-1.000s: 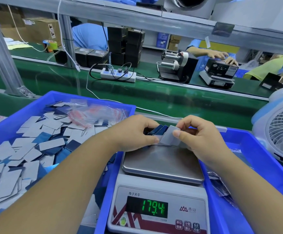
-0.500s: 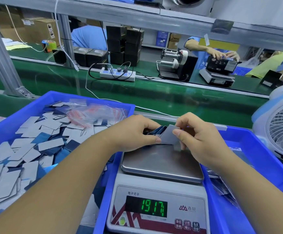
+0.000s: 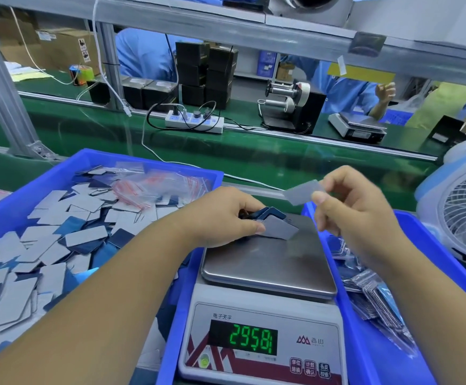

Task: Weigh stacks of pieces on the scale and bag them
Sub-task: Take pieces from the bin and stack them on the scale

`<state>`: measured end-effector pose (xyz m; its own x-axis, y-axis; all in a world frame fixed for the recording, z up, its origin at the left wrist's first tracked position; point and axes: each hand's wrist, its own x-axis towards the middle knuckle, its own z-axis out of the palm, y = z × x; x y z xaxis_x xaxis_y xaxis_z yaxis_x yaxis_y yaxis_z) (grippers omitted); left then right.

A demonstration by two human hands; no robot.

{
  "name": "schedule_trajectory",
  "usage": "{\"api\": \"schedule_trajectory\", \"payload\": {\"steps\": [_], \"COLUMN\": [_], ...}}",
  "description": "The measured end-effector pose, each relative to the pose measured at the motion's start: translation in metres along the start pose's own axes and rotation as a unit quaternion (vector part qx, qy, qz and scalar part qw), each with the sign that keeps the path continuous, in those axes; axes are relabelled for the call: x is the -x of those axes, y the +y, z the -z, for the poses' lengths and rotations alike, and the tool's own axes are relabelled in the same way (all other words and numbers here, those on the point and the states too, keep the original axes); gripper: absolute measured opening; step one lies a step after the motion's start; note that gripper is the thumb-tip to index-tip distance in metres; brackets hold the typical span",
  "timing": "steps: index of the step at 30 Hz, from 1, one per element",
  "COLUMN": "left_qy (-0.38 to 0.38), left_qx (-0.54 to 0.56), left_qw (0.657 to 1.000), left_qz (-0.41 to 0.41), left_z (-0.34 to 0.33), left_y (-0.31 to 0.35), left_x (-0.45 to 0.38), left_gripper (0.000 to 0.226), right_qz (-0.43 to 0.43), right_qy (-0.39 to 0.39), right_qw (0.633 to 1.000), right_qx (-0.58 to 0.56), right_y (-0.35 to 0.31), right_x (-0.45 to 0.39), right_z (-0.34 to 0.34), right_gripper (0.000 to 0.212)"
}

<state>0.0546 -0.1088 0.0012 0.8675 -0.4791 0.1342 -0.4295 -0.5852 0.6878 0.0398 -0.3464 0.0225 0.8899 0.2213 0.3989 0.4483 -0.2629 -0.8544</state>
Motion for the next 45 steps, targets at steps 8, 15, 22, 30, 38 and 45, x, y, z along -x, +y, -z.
{"api": "schedule_trajectory", "payload": {"steps": [8,15,22,30,38,45], "left_qy": [-0.007,-0.020,-0.061,-0.068,-0.002,0.035], "left_qx": [-0.010,-0.019,-0.049,-0.134,-0.202,-0.272], "left_qw": [1.000,1.000,0.997,0.987,0.976,0.958], "left_qz": [0.003,-0.007,-0.007,0.053,0.080,0.079], "left_z": [-0.002,0.000,0.004,-0.012,-0.028,-0.036], "left_y": [0.005,0.004,0.013,0.030,0.039,0.040], "left_x": [0.001,0.001,0.006,0.001,-0.003,-0.003], "left_gripper": [0.017,0.013,0.025,0.031,0.035,0.039], "right_qz": [0.190,0.119,0.052,0.003,-0.023,-0.032], "right_qy": [-0.042,-0.103,-0.058,-0.067,-0.040,-0.056], "right_qw": [0.924,0.938,0.934,0.941,0.950,0.948], "right_qx": [0.329,0.310,0.348,0.330,0.309,0.312], "right_y": [-0.004,0.004,0.007,0.009,0.007,0.008], "right_x": [0.006,0.007,0.004,0.004,0.005,0.005], "right_z": [-0.022,-0.024,-0.023,-0.036,-0.047,-0.046], "right_gripper": [0.012,0.022,0.041,0.040,0.050,0.049]}}
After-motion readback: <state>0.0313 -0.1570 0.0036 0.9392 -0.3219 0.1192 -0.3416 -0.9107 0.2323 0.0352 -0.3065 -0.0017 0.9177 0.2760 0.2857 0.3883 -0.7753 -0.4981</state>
